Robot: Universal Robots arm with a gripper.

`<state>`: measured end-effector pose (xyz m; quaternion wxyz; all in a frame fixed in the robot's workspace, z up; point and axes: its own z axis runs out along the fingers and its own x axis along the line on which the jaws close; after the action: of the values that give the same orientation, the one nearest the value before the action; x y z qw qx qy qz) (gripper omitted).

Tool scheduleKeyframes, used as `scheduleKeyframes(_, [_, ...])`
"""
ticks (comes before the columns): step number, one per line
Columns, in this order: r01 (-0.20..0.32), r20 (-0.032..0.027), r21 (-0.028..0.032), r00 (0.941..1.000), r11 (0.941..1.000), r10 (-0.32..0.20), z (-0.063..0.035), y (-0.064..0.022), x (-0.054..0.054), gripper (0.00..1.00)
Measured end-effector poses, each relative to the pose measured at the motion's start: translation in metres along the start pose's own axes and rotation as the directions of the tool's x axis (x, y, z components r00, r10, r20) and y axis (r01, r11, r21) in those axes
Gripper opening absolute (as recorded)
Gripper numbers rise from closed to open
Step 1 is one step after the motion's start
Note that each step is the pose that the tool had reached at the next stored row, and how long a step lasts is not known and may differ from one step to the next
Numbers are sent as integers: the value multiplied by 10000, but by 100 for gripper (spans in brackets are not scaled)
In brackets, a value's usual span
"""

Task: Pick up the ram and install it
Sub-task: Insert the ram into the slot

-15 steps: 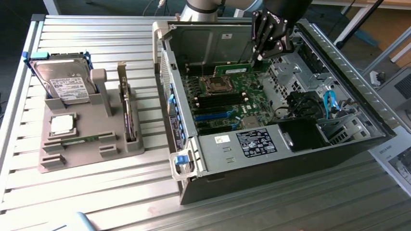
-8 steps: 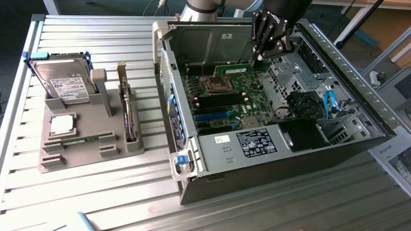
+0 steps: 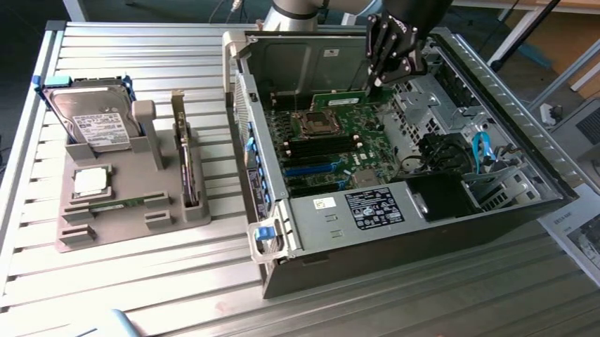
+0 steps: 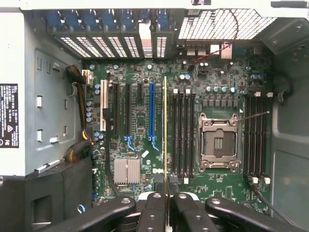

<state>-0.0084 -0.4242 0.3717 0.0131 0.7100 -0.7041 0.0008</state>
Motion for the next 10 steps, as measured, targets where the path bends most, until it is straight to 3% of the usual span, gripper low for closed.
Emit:
scheduleKeyframes(5, [1, -1, 0, 10000, 10000, -1, 6, -6, -73, 12])
scheduleKeyframes(10, [-162, 1, -4, 9999, 9999, 162, 7, -12, -75, 12])
